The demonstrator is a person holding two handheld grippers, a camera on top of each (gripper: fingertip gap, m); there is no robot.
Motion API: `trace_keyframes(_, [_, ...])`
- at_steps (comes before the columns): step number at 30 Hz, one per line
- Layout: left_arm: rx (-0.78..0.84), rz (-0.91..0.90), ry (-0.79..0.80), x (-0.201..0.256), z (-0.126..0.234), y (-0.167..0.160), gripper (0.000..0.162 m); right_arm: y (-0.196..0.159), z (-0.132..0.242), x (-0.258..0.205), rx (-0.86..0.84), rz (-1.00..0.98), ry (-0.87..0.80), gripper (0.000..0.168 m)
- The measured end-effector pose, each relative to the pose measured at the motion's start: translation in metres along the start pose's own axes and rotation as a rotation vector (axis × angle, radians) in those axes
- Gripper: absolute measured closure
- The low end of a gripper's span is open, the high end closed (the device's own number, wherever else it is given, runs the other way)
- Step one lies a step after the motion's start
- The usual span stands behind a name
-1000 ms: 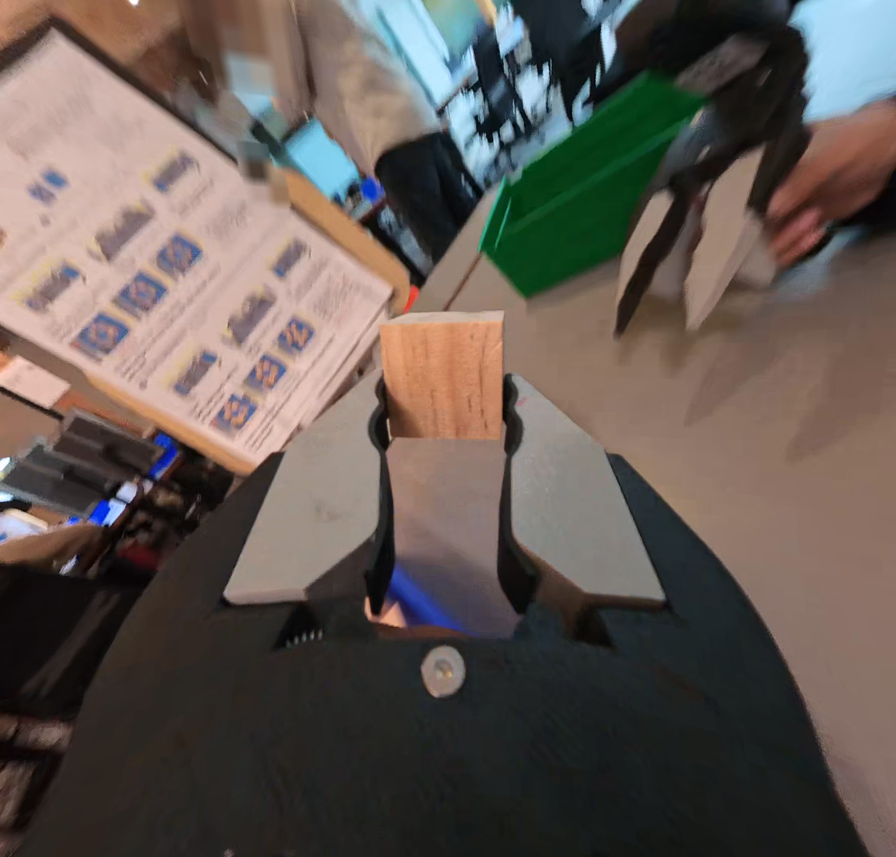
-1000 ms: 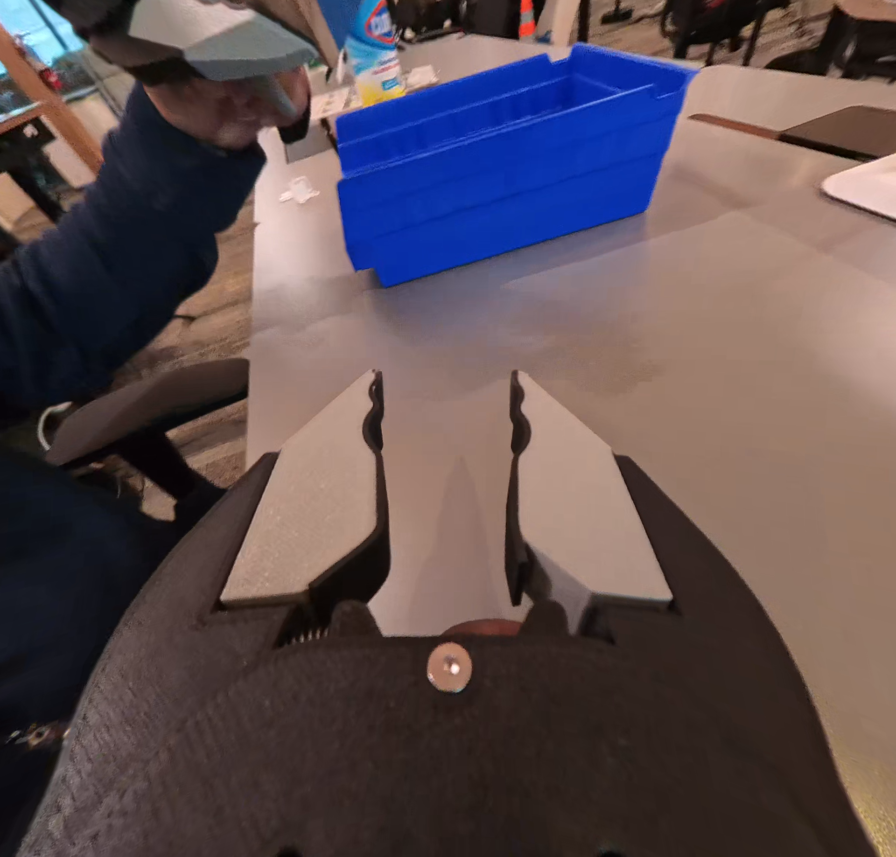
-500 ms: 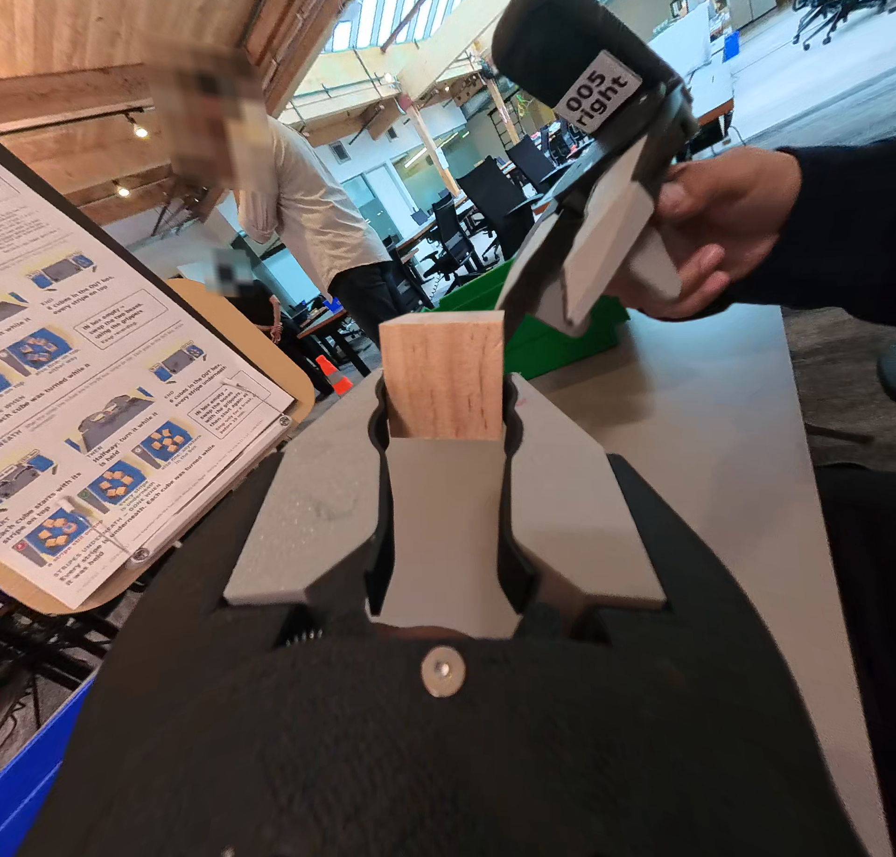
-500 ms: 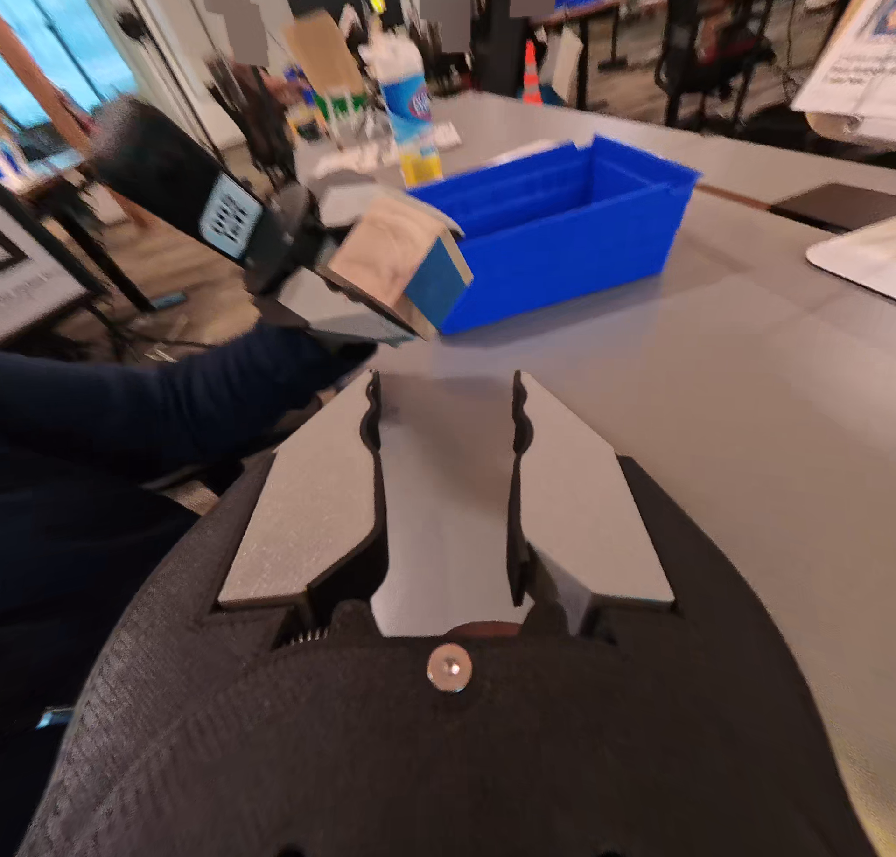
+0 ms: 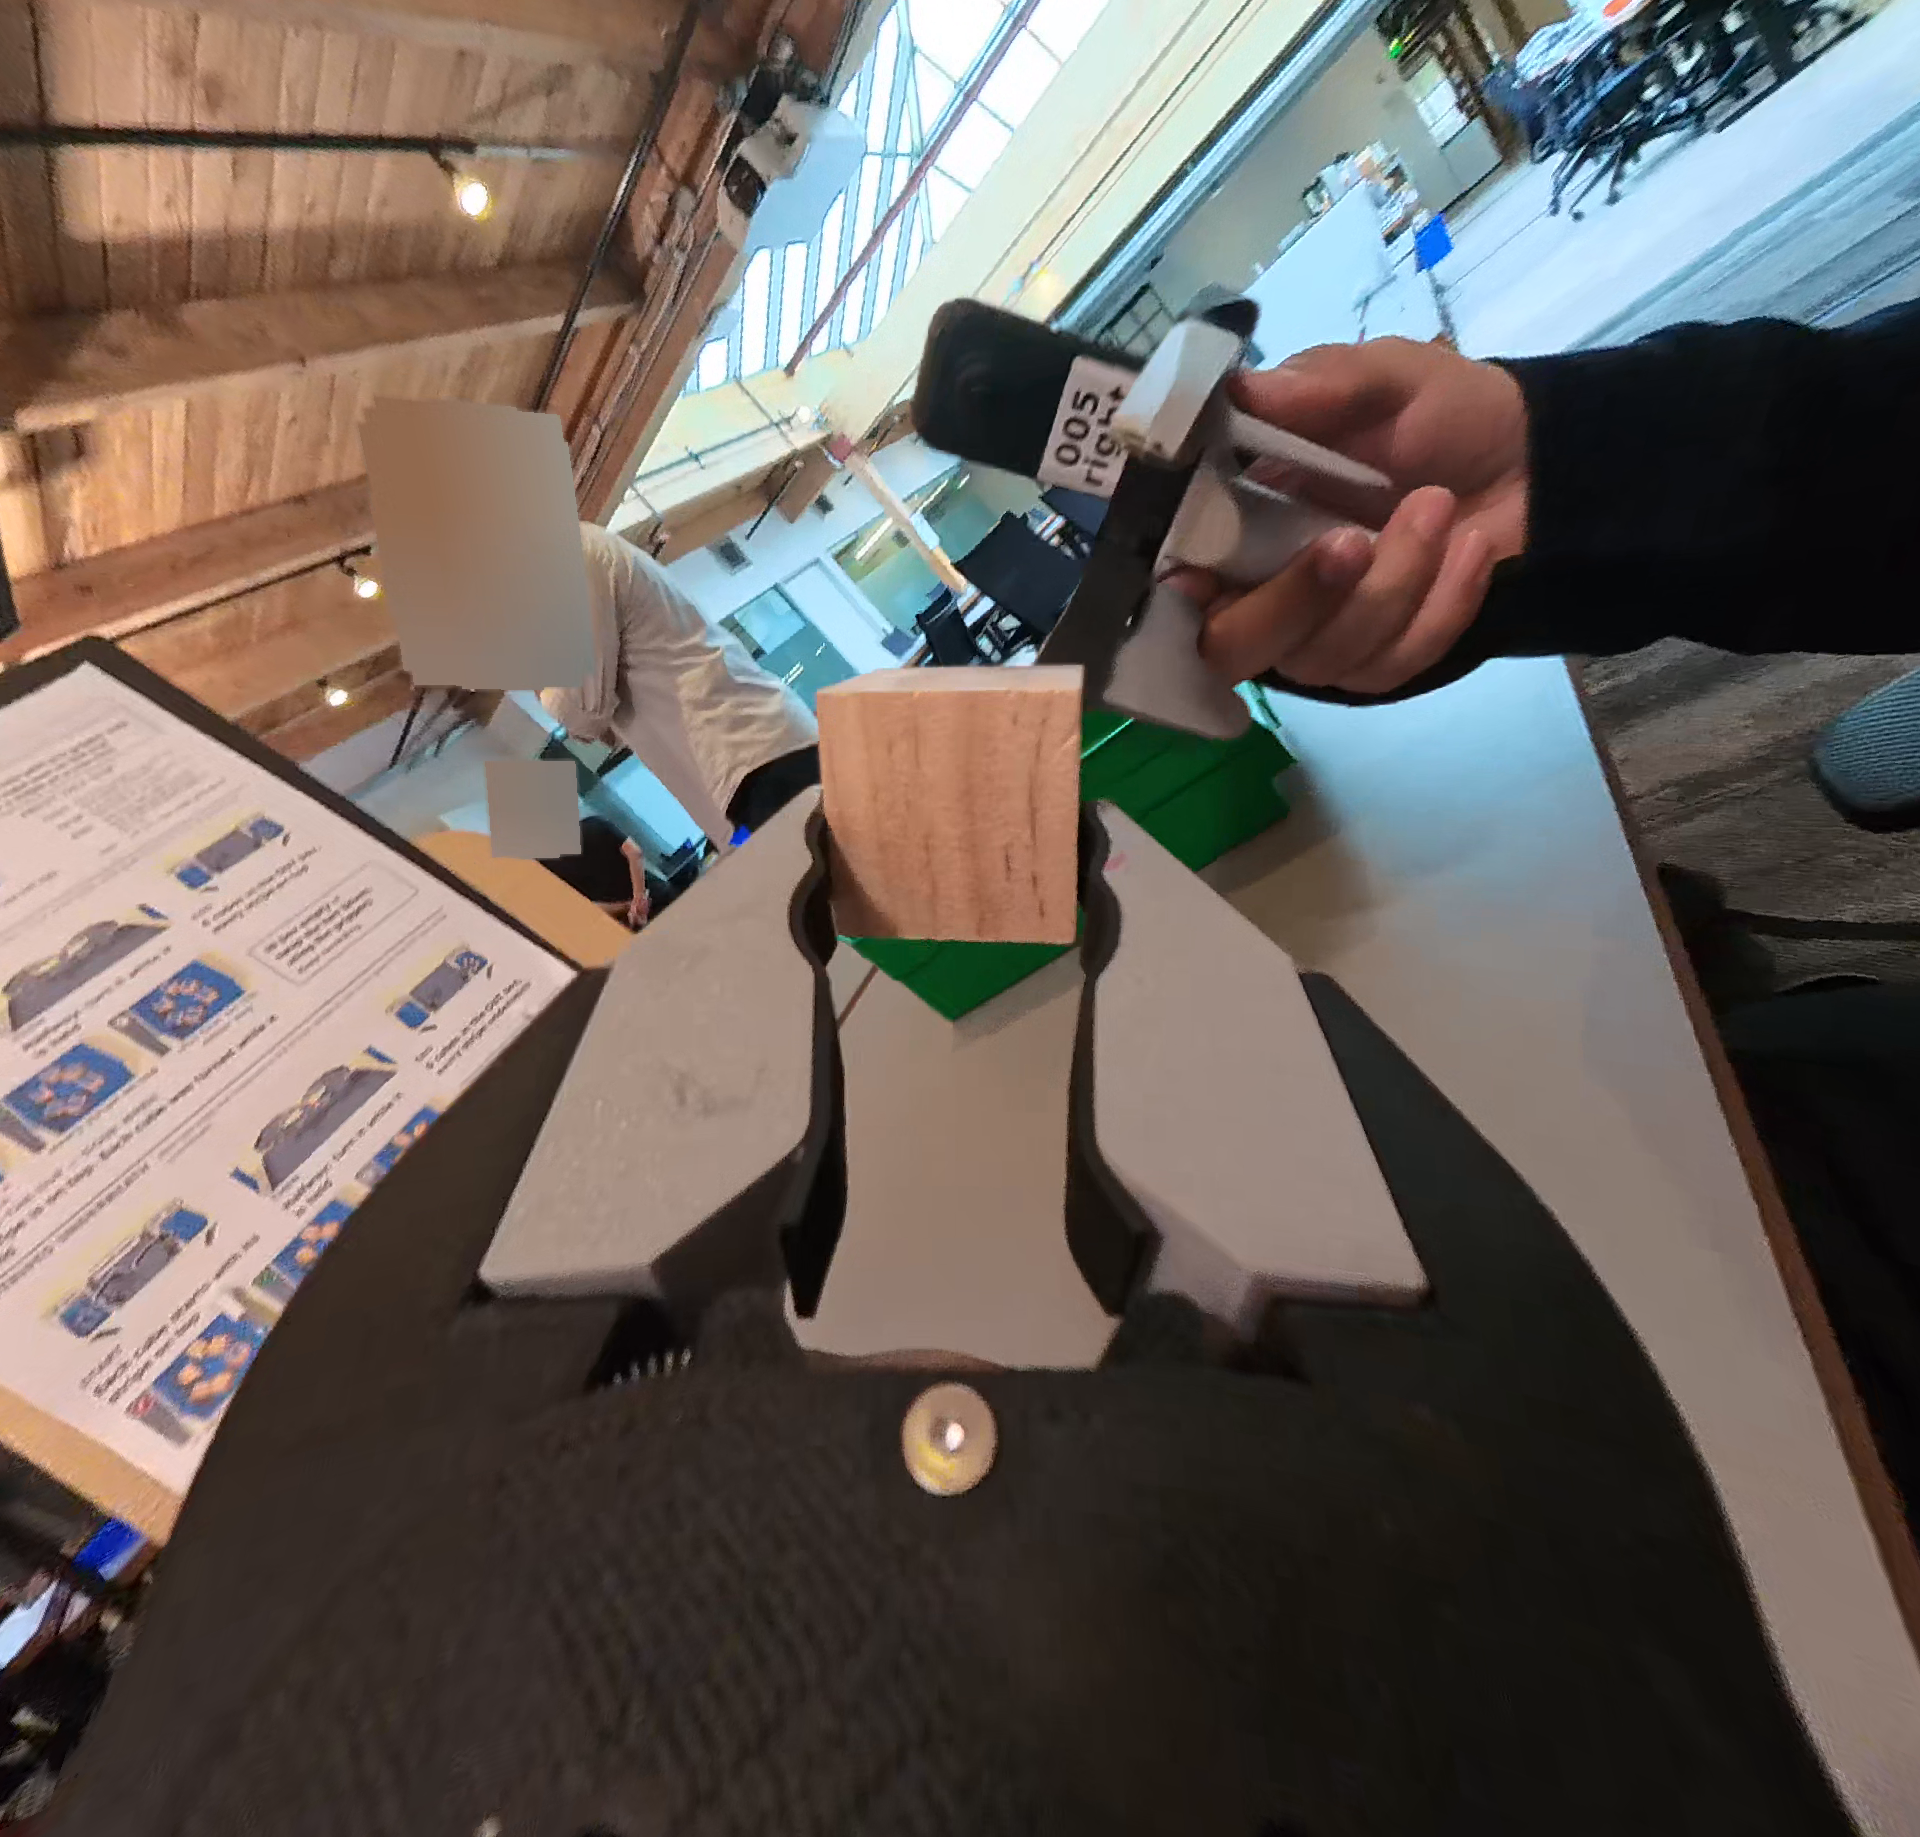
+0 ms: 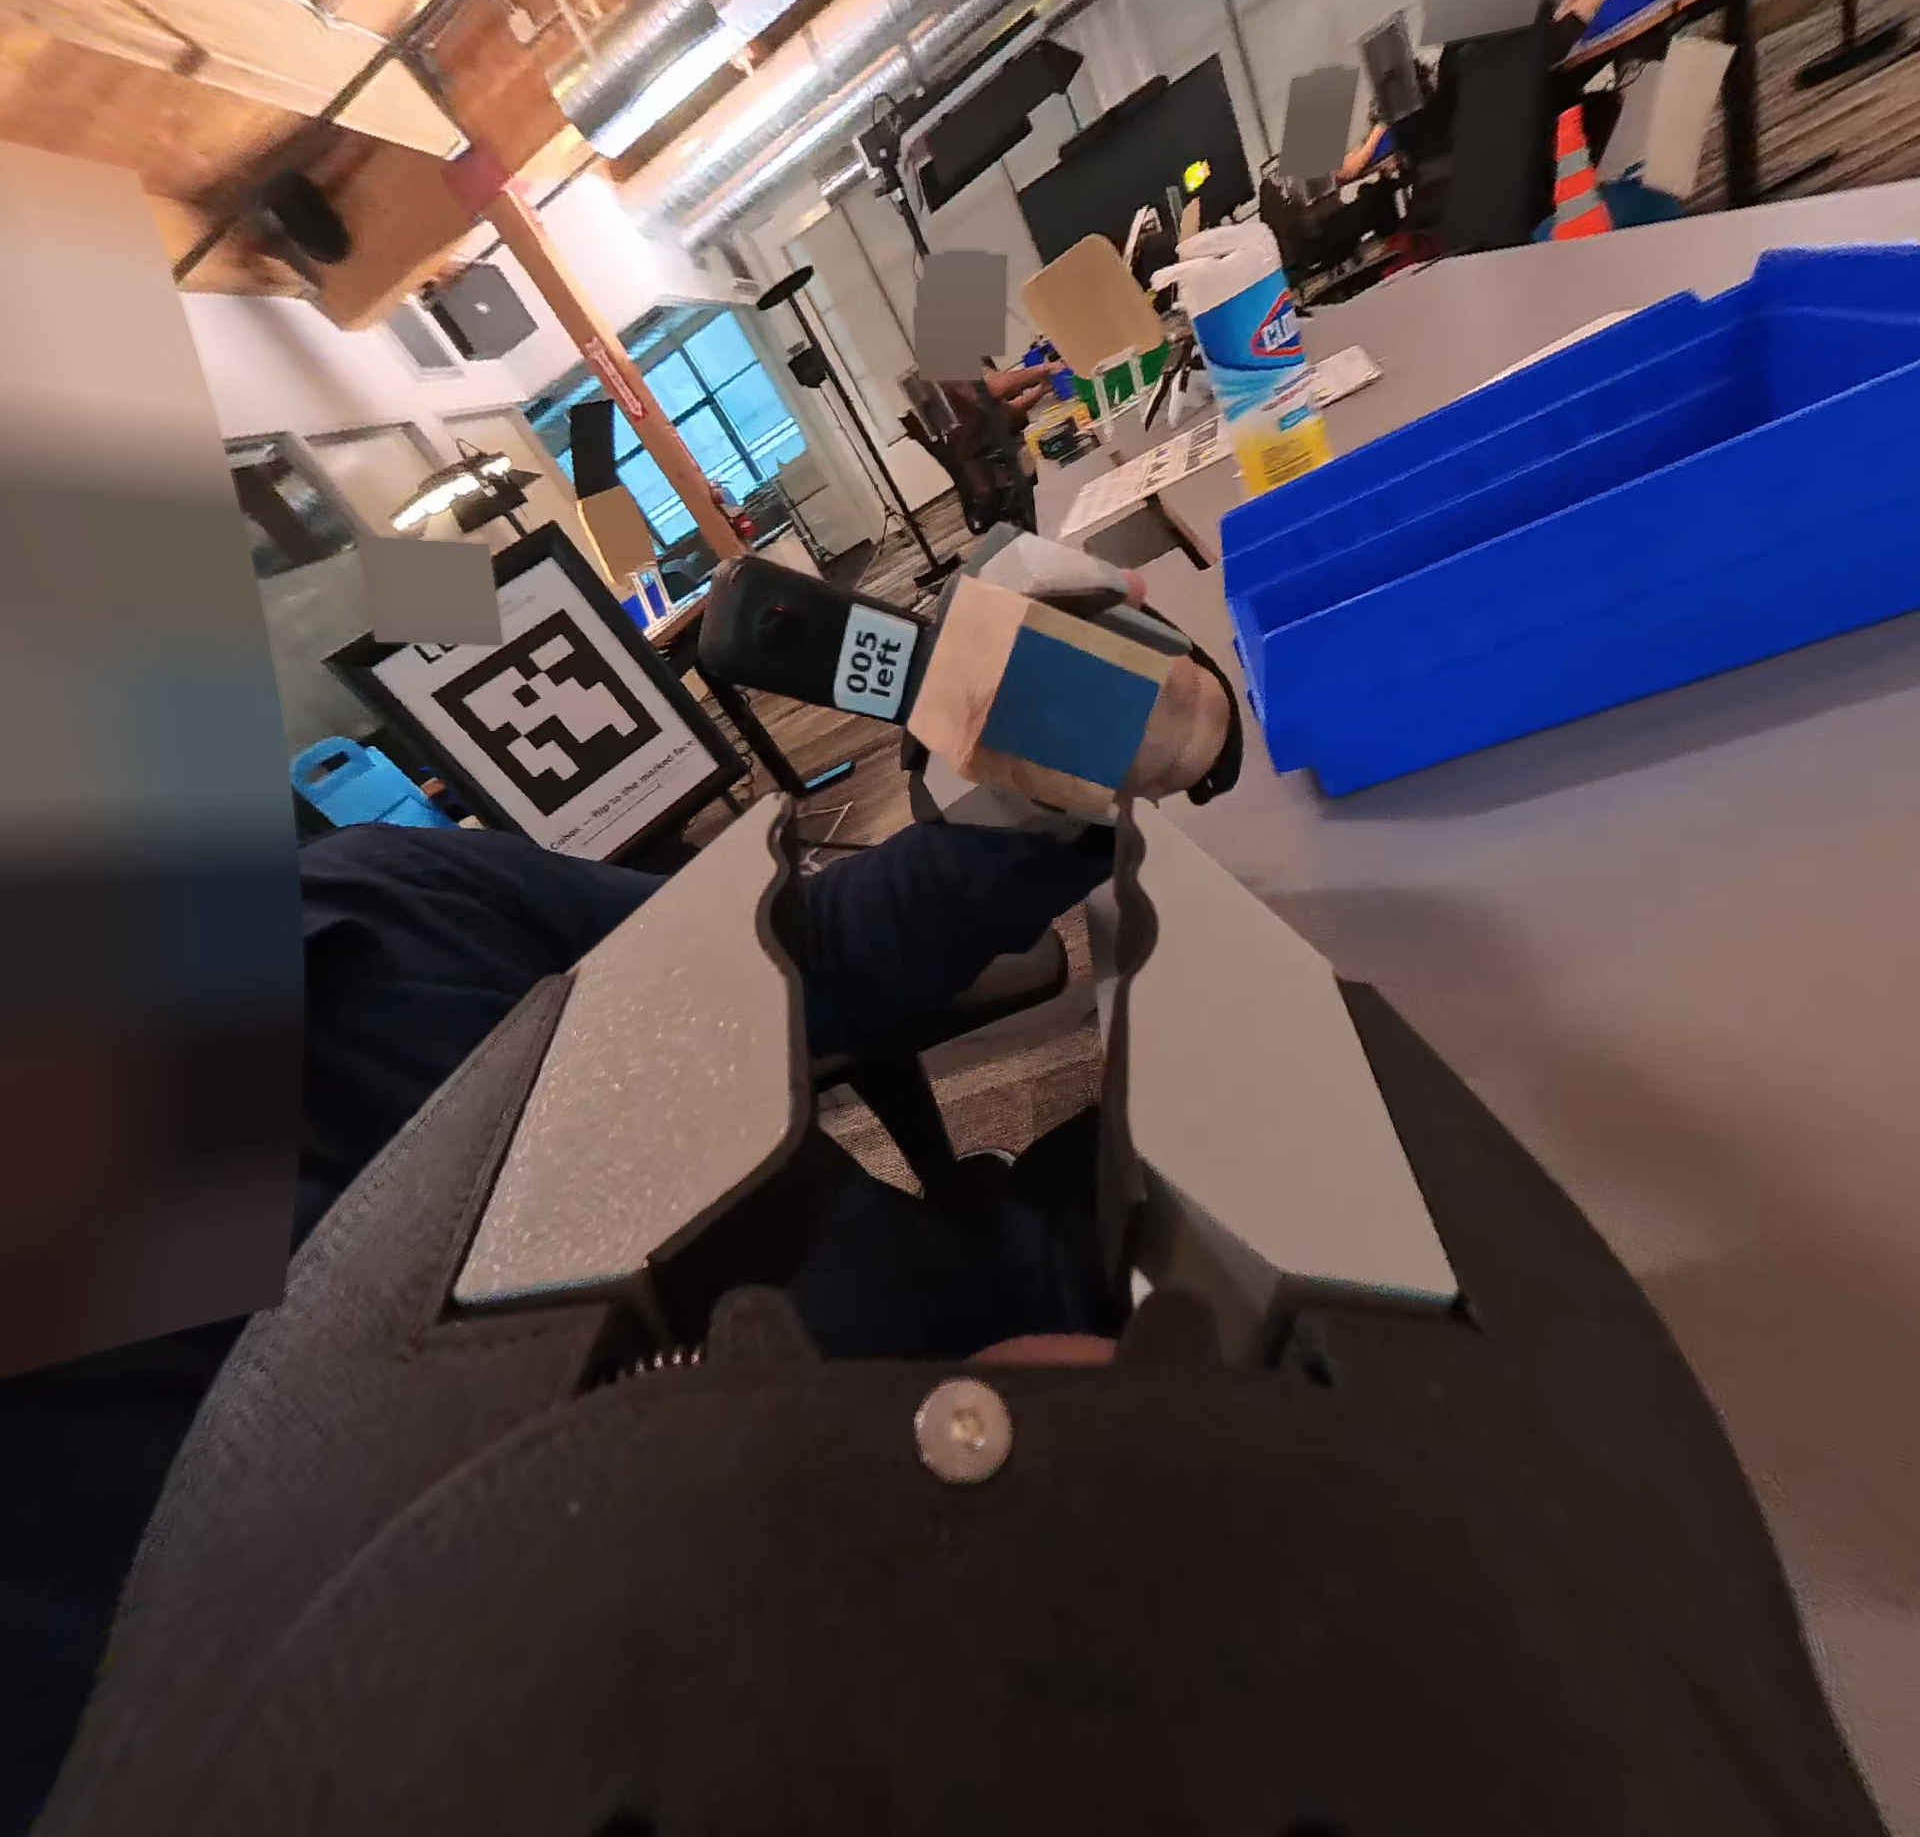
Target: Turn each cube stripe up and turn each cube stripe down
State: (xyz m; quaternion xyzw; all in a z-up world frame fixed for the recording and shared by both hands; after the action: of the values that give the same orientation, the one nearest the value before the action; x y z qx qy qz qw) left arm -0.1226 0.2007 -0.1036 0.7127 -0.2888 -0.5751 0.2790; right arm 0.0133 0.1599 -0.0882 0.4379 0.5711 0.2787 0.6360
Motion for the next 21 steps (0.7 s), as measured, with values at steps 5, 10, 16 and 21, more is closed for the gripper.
trace_keyframes(5, [0.020, -0.037, -0.005, 0.005, -0.002, 0.003, 0.117, -0.002, -0.006, -0.002, -0.014, 0.004, 0.001, 0.109])
trace_keyframes(10, [0.024, -0.041, -0.012, 0.008, -0.004, 0.002, 0.117, -0.002, -0.006, -0.002, -0.018, 0.017, -0.020, 0.109])
trace_keyframes(16, [0.037, -0.034, -0.015, 0.010, -0.005, 0.001, 0.117, -0.001, -0.005, -0.001, -0.019, 0.037, -0.053, 0.109])
trace_keyframes(21, [0.056, -0.031, -0.027, 0.013, -0.005, 0.005, 0.118, -0.003, -0.006, 0.001, -0.023, 0.025, -0.038, 0.108])
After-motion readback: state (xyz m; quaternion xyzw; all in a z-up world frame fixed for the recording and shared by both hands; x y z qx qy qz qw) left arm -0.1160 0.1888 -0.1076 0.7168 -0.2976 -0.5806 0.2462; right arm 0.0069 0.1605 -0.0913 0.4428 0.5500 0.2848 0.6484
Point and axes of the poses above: each gripper's, where its closed fingertips meet, z back along the fingers, y out of its top, x = y × z across the jaws, the point moved 6 cm from there along z, back along the fingers, and after that the axes turned 1 degree about x, right-handed, at the moved point
